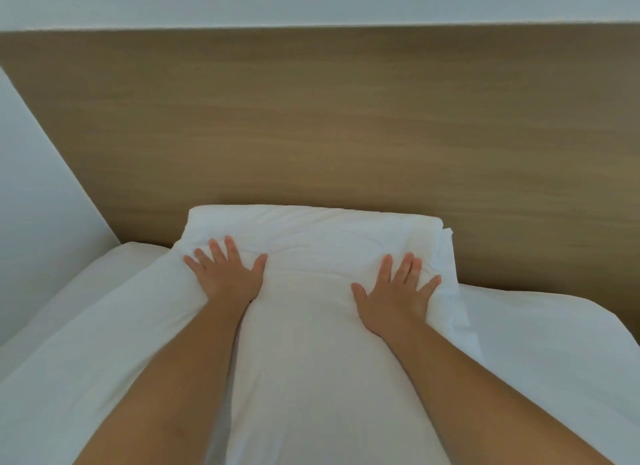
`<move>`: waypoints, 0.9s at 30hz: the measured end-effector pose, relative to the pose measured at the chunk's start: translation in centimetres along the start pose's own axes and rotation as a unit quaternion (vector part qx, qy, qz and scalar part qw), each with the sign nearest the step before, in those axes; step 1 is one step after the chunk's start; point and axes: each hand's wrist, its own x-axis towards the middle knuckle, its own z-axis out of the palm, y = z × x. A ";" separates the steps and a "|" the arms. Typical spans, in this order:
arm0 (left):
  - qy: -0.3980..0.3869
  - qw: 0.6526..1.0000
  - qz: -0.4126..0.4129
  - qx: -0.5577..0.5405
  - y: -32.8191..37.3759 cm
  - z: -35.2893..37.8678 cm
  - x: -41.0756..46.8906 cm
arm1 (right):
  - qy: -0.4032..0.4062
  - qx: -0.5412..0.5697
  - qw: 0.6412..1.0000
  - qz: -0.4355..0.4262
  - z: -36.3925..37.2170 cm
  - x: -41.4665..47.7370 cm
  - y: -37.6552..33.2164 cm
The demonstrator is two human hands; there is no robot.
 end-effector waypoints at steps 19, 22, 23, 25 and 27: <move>0.022 0.983 0.184 -0.009 -10.2 -3.2 -16.3 | -0.026 0.039 0.992 -0.114 -1.4 -8.1 0.8; 0.020 0.970 0.232 -0.072 -9.1 -3.5 -18.0 | -0.022 0.085 0.976 -0.198 -2.0 -12.1 -2.7; 0.022 0.965 0.245 -0.088 -9.2 -3.4 -18.4 | -0.006 0.083 0.973 -0.215 -1.7 -13.3 -3.5; 0.034 0.963 0.249 -0.097 -9.9 -2.9 -18.8 | 0.024 0.058 0.973 -0.223 -0.7 -14.5 -4.0; 0.053 0.969 0.232 -0.072 -10.7 -2.2 -18.5 | 0.037 0.032 0.976 -0.214 0.1 -14.7 -3.4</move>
